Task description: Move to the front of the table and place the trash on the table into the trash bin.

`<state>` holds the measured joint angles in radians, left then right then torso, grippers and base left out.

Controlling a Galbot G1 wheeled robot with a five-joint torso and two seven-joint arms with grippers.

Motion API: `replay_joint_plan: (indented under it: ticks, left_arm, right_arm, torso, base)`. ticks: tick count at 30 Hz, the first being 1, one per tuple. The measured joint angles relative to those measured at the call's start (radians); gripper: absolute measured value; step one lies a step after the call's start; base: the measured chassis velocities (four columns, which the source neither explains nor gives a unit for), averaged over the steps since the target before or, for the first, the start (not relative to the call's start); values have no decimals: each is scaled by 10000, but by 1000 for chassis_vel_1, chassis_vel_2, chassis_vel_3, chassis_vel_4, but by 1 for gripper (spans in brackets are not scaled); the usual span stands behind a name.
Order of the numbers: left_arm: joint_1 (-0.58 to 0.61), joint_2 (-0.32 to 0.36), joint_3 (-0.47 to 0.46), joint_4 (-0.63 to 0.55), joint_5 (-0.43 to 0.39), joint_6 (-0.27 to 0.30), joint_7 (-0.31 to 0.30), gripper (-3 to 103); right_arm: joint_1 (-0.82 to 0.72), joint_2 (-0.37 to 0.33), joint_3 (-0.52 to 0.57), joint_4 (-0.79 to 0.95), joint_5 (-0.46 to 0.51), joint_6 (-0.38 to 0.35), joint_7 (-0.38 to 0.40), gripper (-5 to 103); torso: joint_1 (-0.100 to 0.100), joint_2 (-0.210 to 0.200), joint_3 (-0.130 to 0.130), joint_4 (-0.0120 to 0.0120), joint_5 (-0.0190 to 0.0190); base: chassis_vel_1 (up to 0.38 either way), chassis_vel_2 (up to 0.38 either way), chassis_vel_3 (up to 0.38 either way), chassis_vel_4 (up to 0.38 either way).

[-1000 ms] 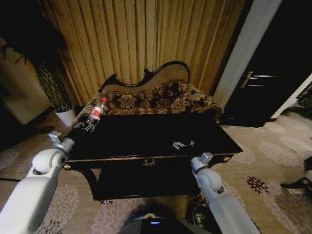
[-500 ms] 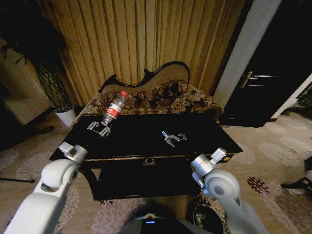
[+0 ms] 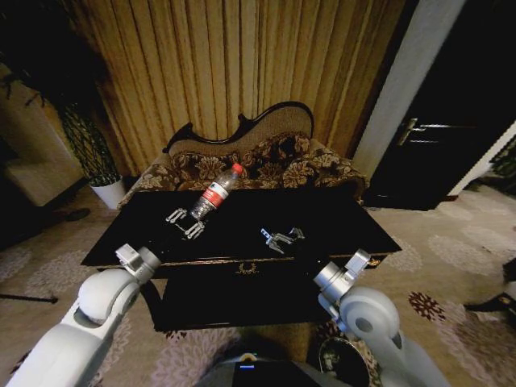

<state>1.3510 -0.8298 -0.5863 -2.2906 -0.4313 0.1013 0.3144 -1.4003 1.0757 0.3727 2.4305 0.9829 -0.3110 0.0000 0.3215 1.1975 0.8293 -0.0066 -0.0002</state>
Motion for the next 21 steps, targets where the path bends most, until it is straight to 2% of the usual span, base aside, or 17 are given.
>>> replay_joint_plan:
  ticks: [5, 7, 8, 10, 11, 14, 21]
  left_arm:
    - [41, 238, 192, -236, -12, -1, -71, 43]
    - [103, 718, 343, -414, -195, 0, -154, 43]
    - [103, 718, 343, -414, -195, 0, -154, 43]
    - [105, 1202, 369, -535, -357, 1, -170, 43]
    - [105, 1202, 369, -535, -357, 1, -170, 43]
    - [97, 1751, 458, -833, -445, 28, -274, 43]
    - [129, 2278, 608, -1258, -537, 114, -368, 43]
  right_arm:
    - [-59, -52, 0, 139, 0, 1, 0, 100]
    - [-127, -253, -9, 203, -43, 1, 0, 100]
    - [-127, -253, -9, 203, -43, 1, 0, 100]
    - [-170, -451, -10, 244, -57, 1, 0, 100]
    - [-170, -451, -10, 244, -57, 1, 0, 100]
    - [-165, -627, -25, 322, -47, 1, 0, 100]
    - [-174, -645, -40, 419, 135, -4, 0, 100]
  torso:
    - [-1, 0, 0, 0, 0]
    - [0, 0, 0, 0, 0]
    - [0, 0, 0, 0, 0]
    - [0, 0, 0, 0, 1]
    - [0, 0, 0, 0, 1]
    - [0, 0, 0, 0, 1]
    - [0, 0, 0, 0, 1]
  base:
    - [0, 0, 0, 0]
    - [0, 0, 0, 0]
    - [0, 0, 0, 0]
    - [0, 0, 0, 0]
    - [0, 0, 0, 0]
    - [0, 0, 0, 0]
    - [0, 0, 0, 0]
